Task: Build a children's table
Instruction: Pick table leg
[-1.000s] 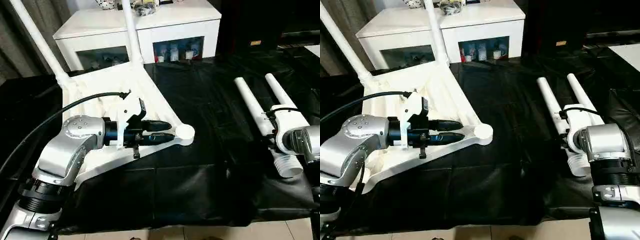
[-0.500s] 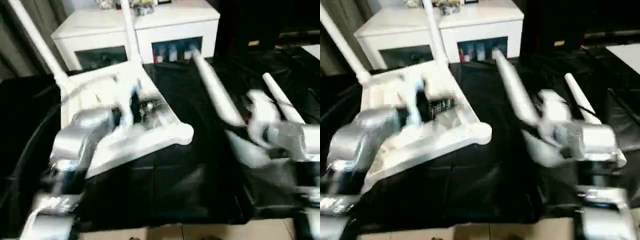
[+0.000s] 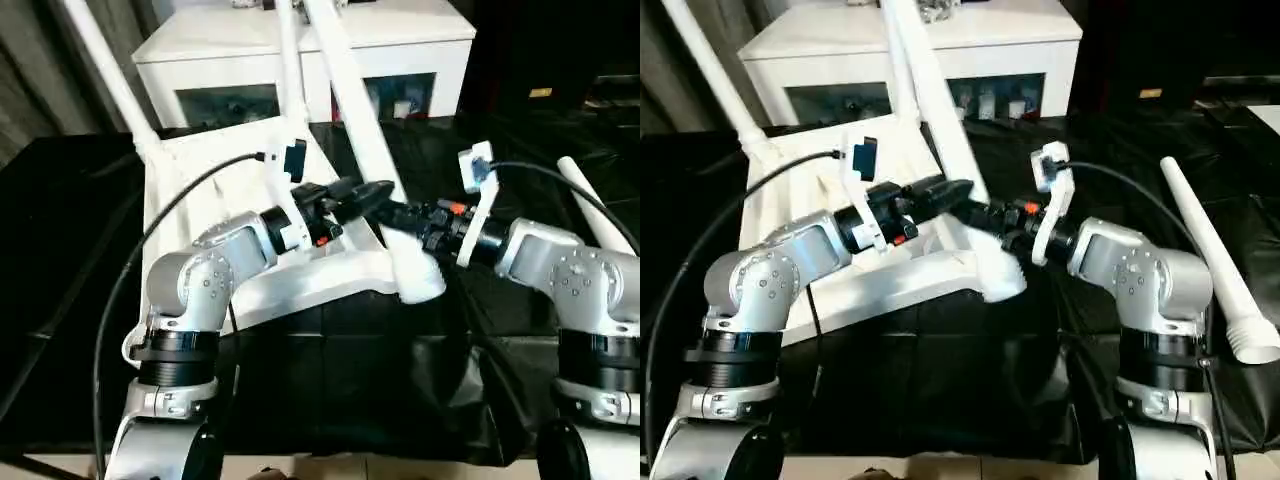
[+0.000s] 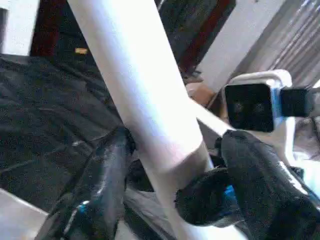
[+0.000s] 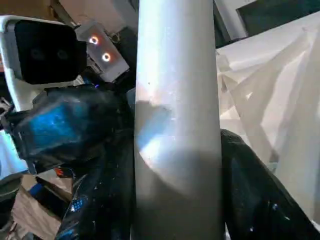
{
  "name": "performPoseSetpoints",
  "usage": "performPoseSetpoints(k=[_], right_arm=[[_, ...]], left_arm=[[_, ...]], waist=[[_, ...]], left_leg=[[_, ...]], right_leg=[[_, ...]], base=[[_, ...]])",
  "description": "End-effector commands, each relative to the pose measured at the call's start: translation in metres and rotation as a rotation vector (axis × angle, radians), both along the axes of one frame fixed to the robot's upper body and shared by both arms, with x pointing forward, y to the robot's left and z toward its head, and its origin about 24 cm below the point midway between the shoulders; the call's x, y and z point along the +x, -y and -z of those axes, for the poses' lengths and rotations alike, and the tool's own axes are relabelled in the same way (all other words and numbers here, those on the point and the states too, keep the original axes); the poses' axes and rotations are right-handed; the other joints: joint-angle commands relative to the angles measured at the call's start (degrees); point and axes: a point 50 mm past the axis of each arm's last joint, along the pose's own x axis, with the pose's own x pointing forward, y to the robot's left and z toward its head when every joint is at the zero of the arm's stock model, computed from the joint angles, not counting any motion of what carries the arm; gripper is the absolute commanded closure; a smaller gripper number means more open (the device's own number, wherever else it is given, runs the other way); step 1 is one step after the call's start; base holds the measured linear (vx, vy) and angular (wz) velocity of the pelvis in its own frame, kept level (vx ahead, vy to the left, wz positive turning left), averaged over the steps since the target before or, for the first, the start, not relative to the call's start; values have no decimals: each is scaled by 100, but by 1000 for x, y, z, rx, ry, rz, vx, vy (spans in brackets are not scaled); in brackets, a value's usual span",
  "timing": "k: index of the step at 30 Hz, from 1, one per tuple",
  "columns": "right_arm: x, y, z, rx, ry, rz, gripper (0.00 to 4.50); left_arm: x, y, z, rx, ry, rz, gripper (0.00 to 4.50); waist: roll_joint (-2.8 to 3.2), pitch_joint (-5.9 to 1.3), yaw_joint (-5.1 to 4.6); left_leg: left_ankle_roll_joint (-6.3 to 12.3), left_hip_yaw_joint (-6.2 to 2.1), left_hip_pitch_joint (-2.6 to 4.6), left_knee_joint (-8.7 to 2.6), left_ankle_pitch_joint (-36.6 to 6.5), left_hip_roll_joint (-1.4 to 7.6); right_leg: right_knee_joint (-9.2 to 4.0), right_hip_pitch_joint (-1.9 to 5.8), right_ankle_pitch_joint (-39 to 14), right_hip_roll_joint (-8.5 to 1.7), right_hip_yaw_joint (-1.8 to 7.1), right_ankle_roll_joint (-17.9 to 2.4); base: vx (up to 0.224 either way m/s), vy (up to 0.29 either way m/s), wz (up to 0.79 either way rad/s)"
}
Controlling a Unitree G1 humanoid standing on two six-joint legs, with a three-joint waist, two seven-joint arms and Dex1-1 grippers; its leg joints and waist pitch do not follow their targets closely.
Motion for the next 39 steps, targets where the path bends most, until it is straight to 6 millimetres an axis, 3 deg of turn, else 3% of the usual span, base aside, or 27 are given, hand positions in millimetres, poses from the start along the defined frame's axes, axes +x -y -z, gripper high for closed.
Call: performPoseSetpoints(k=[1,7,20,25,26,30,32,39], right_arm=[[-4,-11,-1,-20,9,-54,268],[-5,-14,-3,-16,11,-60,268],[-10,-11,-2,-28,9,-92,268],[-15,-12,-3,-15,11,-131,268],[-18,-13,-2,-10,10,-151,268],[-22,-14,-1,-2,5,-182,268],[-27,-15,-1,29,-2,-228,268],[-41,-21,-6,188,-30,-369,268]], left_arm=[[-7,10,-14,-43,43,63,94],[-9,8,-17,-78,46,71,44],[-4,-8,-24,-170,26,32,43],[-1,-11,-23,-165,15,27,80],[0,-12,-22,-163,11,32,108],[1,-13,-22,-173,12,48,128],[0,-15,-23,-211,23,106,164],[-19,-19,-37,-399,66,377,218]], waist=[[-208,-462,7],[-231,-458,-12],[-235,-460,3],[-229,-456,11],[-224,-456,6],[-221,-462,8],[-198,-459,10],[-181,-462,24]], left_leg=[[240,-105,101,-438,-767,269],[227,-106,90,-440,-766,263],[213,-106,105,-449,-775,270],[178,-108,109,-455,-852,267],[177,-109,99,-456,-837,265],[178,-113,99,-456,-807,267],[170,-108,108,-455,-846,262],[178,-105,109,-457,-880,265]], right_leg=[[-393,264,-1803,-258,176,-1092],[-418,263,-1921,-262,176,-1003],[-409,262,-1772,-256,178,-1029],[-418,268,-1781,-257,179,-1011],[-415,270,-1746,-256,179,-1019],[-405,272,-1672,-256,178,-1042],[-418,268,-1721,-261,179,-1044],[-376,271,-1632,-270,172,-1212]], base=[[0,0,0],[0,0,0],[0,0,0],[0,0,0],[0,0,0],[0,0,0],[0,0,0],[0,0,0]])
